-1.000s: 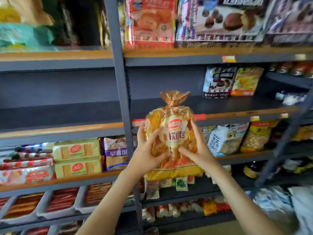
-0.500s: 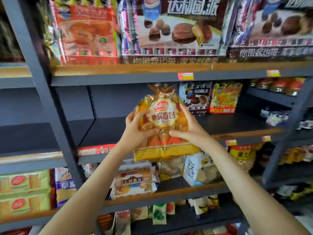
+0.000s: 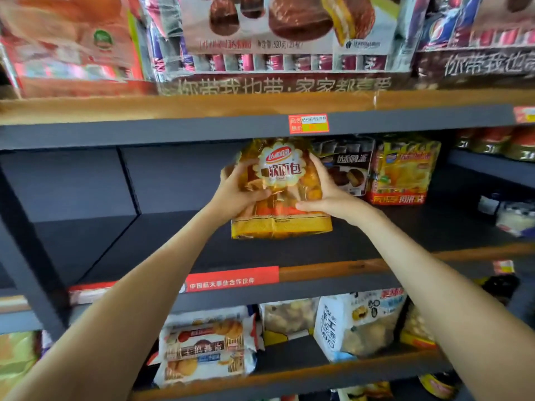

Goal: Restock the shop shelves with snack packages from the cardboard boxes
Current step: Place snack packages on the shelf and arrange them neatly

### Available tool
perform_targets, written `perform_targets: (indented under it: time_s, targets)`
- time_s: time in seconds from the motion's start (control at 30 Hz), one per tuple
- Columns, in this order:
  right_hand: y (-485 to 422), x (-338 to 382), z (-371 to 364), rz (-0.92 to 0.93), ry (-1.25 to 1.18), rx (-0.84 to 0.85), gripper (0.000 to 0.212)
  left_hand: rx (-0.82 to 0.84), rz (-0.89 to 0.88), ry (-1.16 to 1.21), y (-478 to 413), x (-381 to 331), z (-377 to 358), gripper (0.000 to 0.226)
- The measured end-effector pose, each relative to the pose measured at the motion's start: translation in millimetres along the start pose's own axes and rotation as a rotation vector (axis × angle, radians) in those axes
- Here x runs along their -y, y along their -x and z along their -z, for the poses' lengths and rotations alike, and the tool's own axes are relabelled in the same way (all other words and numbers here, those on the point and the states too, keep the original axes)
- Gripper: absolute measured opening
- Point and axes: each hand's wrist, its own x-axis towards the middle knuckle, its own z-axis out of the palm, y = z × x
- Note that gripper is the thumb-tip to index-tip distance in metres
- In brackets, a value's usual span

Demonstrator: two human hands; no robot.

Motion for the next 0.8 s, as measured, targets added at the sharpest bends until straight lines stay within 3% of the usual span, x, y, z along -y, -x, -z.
perform_targets:
  time_s: [0.23, 0.43, 0.6, 0.7, 0.8]
  targets:
    - [-40, -40, -3, 0.129, 0.264, -0.05, 0.124, -0.03, -0.011, -0.335, -13, 19, -34, 0.088]
    - [-63, -62, 3, 0.175, 0.415, -0.11, 0.117, -0.167, 0.0, -0.692, -32, 34, -60, 0.094]
    - [-65, -71, 3, 0.266, 0.568, -0.172, 0.107, -0.22, 0.114, -0.738, -49, 26, -78, 0.097]
    - [-67, -75, 6, 0.295, 0.651, -0.148, 0.101, -0.205, -0.026, -0.853, -52, 27, -81, 0.098]
    - [-69, -73, 5, 0.282, 0.801, -0.138, 0.097, -0.052, -0.153, -1.097, -51, 39, -73, 0.111]
